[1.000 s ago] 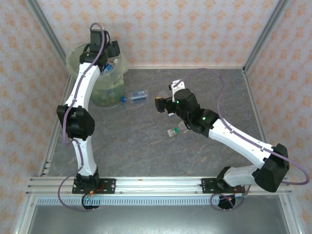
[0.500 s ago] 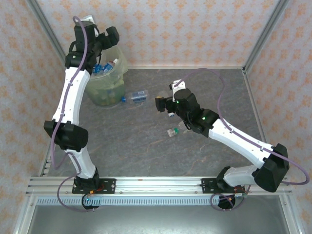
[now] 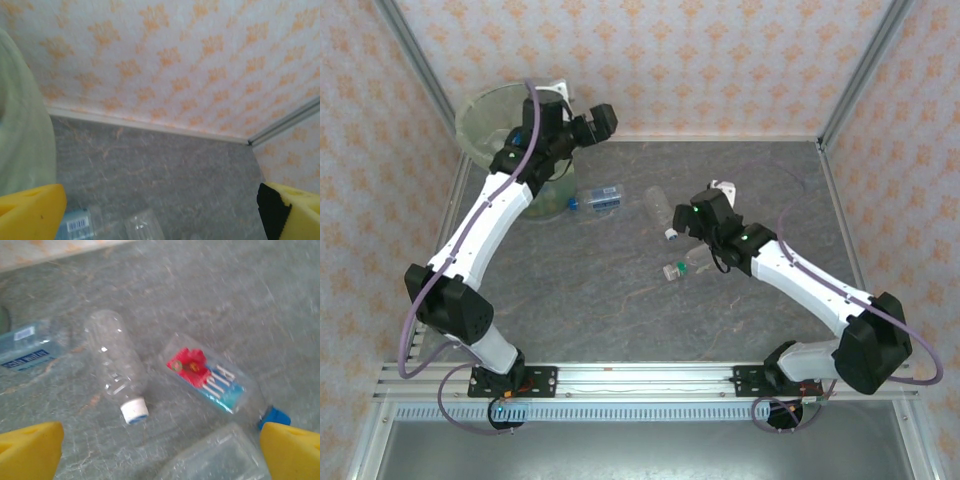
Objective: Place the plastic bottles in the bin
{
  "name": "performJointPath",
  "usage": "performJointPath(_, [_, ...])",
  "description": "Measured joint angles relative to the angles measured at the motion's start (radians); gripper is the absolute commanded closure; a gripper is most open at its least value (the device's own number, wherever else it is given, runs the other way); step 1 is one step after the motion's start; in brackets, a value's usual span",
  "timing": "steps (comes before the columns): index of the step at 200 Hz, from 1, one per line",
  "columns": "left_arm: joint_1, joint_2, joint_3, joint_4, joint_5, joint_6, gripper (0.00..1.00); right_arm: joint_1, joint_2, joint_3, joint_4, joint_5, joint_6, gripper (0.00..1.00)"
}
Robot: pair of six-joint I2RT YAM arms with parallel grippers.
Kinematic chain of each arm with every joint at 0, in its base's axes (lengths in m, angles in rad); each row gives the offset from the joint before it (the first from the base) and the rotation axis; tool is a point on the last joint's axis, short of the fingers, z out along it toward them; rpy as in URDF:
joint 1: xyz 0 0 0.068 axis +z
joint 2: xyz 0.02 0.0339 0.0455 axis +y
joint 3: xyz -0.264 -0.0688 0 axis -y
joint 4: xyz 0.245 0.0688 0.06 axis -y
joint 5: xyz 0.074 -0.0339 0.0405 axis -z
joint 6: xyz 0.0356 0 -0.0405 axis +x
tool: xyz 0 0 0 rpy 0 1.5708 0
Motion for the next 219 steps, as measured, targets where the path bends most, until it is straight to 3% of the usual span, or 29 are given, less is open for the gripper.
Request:
performJointPath(73, [-0.02,-0.051,-0.095,0.028,0.023,0.0,0.01,0.001,0.013,-0.161,-0.055,-0.058,0.37,0.0])
performJointPath(162, [-0.02,-0.133,-0.179,0.029,0.05,0.047,0.01,0.1,0.163,-0.189,0.031,-0.102,0.591,0.0])
performJointPath(188, [-0.02,-0.133,-0.179,0.023,0.052,0.065,0.01,0.119,0.187,-0.195,0.034,-0.103,0.614,0.04])
performJointPath(219, [-0.02,-0.133,-0.179,0.022,0.053,0.081,0.01,0.131,0.153,-0.254,0.047,-0.103,0.635,0.17])
